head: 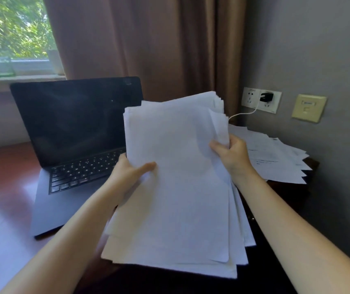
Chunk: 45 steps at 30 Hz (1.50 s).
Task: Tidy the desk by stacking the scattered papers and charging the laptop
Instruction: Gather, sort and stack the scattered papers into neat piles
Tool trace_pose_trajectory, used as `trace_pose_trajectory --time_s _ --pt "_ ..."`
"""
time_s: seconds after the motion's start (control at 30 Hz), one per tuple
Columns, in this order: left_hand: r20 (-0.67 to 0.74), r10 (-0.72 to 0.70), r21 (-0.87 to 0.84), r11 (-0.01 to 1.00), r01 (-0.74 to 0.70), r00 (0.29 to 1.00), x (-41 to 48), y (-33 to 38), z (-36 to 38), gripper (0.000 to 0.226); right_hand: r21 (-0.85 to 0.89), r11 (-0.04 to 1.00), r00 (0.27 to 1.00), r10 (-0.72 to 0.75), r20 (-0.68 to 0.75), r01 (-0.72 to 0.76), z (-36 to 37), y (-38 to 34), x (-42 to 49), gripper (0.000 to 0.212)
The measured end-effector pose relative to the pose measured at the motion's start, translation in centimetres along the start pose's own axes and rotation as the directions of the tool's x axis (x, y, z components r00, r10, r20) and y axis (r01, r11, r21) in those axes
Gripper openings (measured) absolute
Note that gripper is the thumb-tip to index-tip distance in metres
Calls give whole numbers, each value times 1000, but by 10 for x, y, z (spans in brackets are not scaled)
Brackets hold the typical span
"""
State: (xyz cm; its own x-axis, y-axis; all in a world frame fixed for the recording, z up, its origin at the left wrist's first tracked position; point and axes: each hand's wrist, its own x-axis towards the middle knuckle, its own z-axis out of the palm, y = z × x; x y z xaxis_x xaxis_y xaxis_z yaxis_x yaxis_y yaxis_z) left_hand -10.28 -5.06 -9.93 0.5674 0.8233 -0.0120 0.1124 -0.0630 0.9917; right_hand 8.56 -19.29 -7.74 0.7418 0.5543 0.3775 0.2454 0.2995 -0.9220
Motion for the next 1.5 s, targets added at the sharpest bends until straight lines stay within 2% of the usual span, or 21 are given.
trace_pose_trajectory --time_s 0.03,0.1,0.2,0.3,0.37,0.43,0.47,0.53,0.67,0.8,0.9,1.07,1.13,1.2,1.27,1.43,1.5 --pt "43 2 -76 997 2 999 3 4 4 60 -4 1000 1000 4 -23 -4 -5 -1 4 22" --pt "50 50 -13 999 -49 997 6 10 13 39 -76 997 1000 1 -22 -3 -15 0 8 22" --pt "-27 223 184 959 -215 974 15 12 36 34 -224 974 999 38 9 -35 -34 8 16 25" --pt "-70 303 132 947 -293 950 24 8 62 28 -359 929 993 54 -103 -88 -64 20 30 34" --pt "-87 322 125 942 -311 943 28 5 74 27 -550 814 972 74 -223 -188 -96 30 41 40" --pt "-100 328 139 939 -313 939 34 2 84 27 -728 593 937 172 -305 -345 -134 41 49 45" --pt "-105 315 141 944 -299 943 38 0 88 28 -768 492 912 230 -340 -411 -150 44 51 48" --pt "-117 290 153 950 -271 950 46 -1 94 30 -770 419 872 319 -372 -482 -173 46 54 54" --pt "-143 260 184 955 -233 955 63 -7 106 36 -721 435 837 367 -405 -540 -189 46 64 60" --pt "-160 286 209 945 -250 945 69 -12 107 32 -711 383 802 380 -460 -589 -198 53 83 52" --pt "-188 295 200 945 -258 937 68 -15 107 32 -629 472 783 442 -438 -618 -189 41 88 36" --pt "-190 285 170 952 -255 939 63 -19 108 35 -413 626 749 521 -410 -662 -182 39 89 33" --pt "-189 291 180 949 -258 938 63 -19 107 34 -350 636 724 558 -406 -687 -180 39 86 32" --pt "-187 293 187 948 -259 938 62 -20 106 33 -382 598 709 576 -407 -705 -177 38 83 26" --pt "-183 296 195 945 -261 937 61 -19 107 33 -396 593 713 581 -392 -701 -171 36 79 23" --pt "-184 294 212 944 -254 938 62 -20 106 31 -356 676 763 598 -247 -645 -148 34 76 24" --pt "-181 286 212 946 -247 941 62 -19 105 28 -373 681 774 589 -232 -630 -143 40 75 27"
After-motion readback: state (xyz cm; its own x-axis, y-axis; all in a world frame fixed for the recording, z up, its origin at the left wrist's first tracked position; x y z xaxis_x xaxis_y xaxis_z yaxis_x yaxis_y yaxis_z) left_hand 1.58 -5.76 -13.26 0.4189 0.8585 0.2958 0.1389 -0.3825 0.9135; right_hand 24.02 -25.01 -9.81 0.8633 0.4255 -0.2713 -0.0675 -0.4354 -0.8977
